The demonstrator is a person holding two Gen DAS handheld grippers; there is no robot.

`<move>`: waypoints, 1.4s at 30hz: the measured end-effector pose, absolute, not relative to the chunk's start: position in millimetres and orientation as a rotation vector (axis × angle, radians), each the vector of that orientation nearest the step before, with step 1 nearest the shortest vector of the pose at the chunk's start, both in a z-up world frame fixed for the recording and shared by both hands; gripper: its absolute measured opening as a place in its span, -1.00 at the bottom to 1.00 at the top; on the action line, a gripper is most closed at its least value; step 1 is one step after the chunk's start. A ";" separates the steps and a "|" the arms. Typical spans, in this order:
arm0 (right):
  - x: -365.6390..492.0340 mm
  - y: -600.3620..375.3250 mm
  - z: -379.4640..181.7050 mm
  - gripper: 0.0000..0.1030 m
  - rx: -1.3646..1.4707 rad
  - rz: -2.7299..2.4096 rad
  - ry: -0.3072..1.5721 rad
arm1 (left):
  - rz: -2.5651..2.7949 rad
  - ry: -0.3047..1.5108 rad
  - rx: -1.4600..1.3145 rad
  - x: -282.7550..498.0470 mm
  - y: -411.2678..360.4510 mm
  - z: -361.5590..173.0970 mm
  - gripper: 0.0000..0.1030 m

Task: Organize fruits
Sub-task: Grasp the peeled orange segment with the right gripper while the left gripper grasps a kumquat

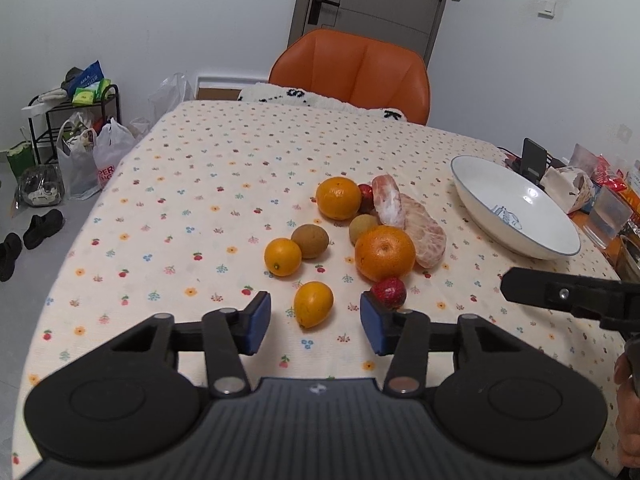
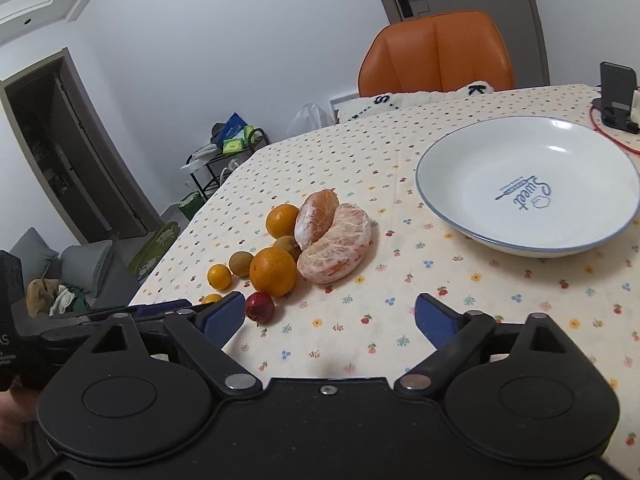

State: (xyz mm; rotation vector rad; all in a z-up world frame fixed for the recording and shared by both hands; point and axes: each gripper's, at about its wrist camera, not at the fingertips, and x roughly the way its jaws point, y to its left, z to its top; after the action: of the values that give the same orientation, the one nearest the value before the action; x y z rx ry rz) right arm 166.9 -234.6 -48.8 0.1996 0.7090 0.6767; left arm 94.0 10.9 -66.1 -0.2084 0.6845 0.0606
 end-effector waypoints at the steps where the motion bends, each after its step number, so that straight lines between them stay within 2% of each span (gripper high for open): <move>1: 169.3 -232.9 -49.9 0.69 0.201 0.676 0.710 | 0.060 0.685 -0.213 95.5 11.4 -67.7 -0.13; 8: 186.4 -219.6 -54.5 0.54 0.201 0.655 0.720 | 0.058 0.692 -0.214 104.1 15.9 -74.3 -0.60; 17: 206.1 -199.7 -61.4 0.40 0.180 0.619 0.735 | 0.094 0.673 -0.253 104.2 37.8 -73.1 -0.60; 29: 217.5 -172.3 -66.7 0.39 0.065 0.578 0.733 | 0.115 0.655 -0.274 107.8 53.7 -71.1 -0.60; 31: 216.1 -172.3 -66.5 0.34 0.042 0.576 0.726 | 0.116 0.656 -0.274 109.0 54.1 -71.3 -0.60; 34: 214.5 -175.8 -66.3 0.14 0.021 0.572 0.718 | 0.114 0.652 -0.269 108.5 51.9 -69.4 -0.60; 36: 213.1 -180.8 -66.2 -0.17 0.010 0.557 0.713 | 0.113 0.646 -0.267 108.5 51.0 -68.6 -0.60; 42: 210.2 -200.4 -66.3 -0.31 0.035 0.564 0.720 | 0.103 0.642 -0.259 109.5 43.7 -66.9 -0.60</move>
State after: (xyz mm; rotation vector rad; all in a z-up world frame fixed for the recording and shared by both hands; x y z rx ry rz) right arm 210.2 -200.4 -66.3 0.0354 0.7196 0.5642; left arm 109.5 43.7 -66.9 -0.2589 0.6415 0.1025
